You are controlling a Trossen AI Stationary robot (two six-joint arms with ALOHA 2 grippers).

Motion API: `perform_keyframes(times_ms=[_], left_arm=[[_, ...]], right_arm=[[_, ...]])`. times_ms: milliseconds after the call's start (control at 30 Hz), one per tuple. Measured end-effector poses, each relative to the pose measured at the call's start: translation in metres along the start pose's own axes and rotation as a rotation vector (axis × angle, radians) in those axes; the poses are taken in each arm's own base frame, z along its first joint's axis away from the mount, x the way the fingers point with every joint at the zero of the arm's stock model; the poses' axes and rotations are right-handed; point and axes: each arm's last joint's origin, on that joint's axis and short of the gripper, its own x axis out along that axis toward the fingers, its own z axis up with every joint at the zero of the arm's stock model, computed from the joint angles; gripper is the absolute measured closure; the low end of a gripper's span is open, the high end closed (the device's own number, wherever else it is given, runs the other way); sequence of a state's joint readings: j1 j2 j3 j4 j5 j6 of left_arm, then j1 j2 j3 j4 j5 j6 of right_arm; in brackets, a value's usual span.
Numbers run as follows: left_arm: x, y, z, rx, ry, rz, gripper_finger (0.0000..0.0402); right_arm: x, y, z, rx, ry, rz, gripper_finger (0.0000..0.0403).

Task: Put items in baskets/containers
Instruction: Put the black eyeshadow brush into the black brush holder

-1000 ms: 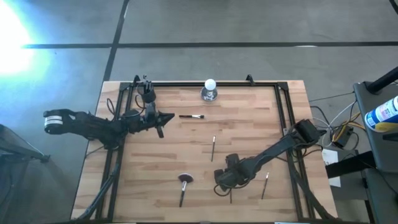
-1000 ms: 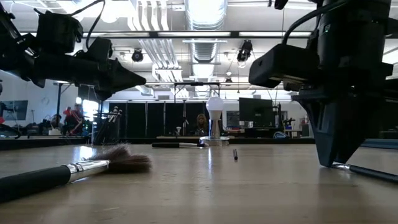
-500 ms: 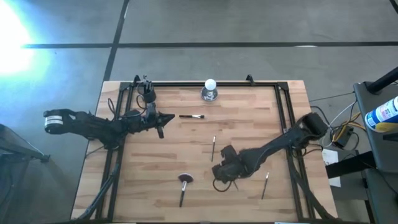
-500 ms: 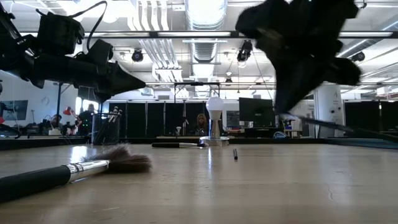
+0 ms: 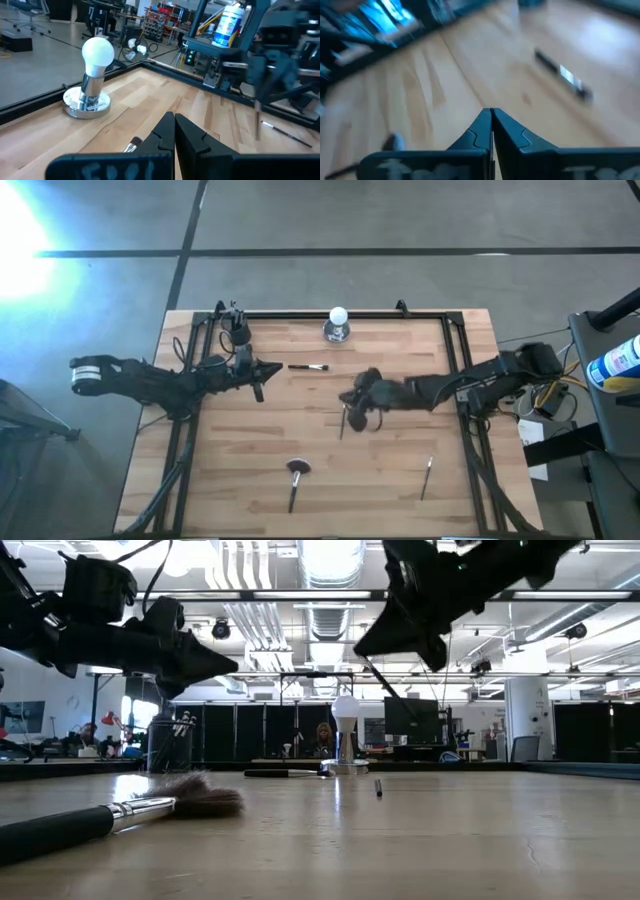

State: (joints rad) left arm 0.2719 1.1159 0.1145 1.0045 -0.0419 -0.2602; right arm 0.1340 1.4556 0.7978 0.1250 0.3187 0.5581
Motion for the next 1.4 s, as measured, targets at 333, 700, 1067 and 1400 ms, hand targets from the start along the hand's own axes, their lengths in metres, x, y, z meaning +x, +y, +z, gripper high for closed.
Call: perform_keyframes(times_ms=[333, 700, 1067, 1400], left_arm=[[0.012, -0.024, 0.009, -0.099, 0.018, -0.097, 0.0388], [0.058, -0.069, 0.017, -0.046, 0.034, -0.18, 0.0285], [0.114, -0.103, 0.032, 0.017, -0.044, -0.26, 0.0262], [0.133, -0.114, 0.044, 0.047, -0.038, -0.276, 0.0263]], right_arm=[[-0.001, -0.041, 0.018, -0.128, -0.304, 0.25, 0.0395], [-0.004, -0.045, 0.031, -0.196, -0.444, 0.337, 0.0395], [-0.014, -0.046, 0.024, -0.2, -0.556, 0.434, 0.0395], [-0.016, -0.045, 0.025, -0.225, -0.583, 0.466, 0.0395]])
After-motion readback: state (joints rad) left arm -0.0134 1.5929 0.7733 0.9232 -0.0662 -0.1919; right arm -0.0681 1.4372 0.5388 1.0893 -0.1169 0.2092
